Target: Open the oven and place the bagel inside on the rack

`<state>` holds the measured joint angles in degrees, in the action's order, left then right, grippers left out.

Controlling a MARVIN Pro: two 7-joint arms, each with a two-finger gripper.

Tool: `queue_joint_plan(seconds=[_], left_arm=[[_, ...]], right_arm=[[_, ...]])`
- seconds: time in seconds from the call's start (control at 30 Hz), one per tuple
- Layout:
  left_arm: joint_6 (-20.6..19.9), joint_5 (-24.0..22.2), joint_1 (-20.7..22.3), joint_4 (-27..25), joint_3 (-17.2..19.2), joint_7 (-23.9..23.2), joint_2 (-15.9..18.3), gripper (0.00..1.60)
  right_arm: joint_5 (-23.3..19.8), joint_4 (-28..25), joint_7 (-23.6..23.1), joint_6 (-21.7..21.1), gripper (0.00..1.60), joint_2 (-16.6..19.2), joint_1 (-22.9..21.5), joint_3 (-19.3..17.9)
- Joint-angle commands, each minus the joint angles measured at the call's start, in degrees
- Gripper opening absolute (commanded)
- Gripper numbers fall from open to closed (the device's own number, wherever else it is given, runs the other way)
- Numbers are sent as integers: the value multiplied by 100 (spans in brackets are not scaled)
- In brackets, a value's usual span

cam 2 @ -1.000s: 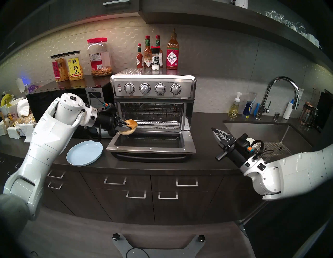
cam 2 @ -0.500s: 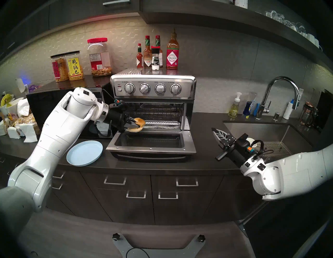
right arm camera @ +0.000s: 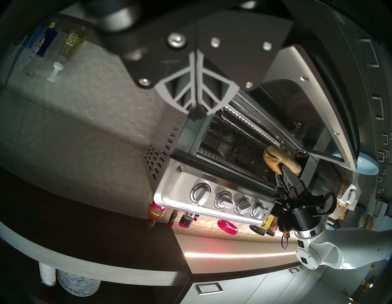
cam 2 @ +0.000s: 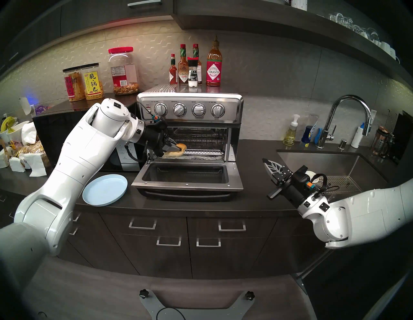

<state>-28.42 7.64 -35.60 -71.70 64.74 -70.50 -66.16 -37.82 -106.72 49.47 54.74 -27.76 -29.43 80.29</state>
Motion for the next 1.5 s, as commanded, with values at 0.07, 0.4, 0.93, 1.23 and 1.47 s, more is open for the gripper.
queue_joint_plan(seconds=[0.07,0.4,0.93,1.23,1.47], left_arm=[[-238,-112,119,-625,129,-170,40,0],[79,30,40,-331,86,32,23,0],[828,340,251,406,-121,569,-403,0],[1375,672,183,484,-324,1037,-547,0],[1667,801,33,594,-398,1446,-662,0]], right_arm=[[11,-10,7,6,0,-11,-67,-51],[14,-12,8,2,0,-8,-70,-51],[12,-10,7,5,0,-10,-67,-51],[12,-10,7,5,0,-10,-67,-51],[13,-11,7,3,0,-9,-69,-51]])
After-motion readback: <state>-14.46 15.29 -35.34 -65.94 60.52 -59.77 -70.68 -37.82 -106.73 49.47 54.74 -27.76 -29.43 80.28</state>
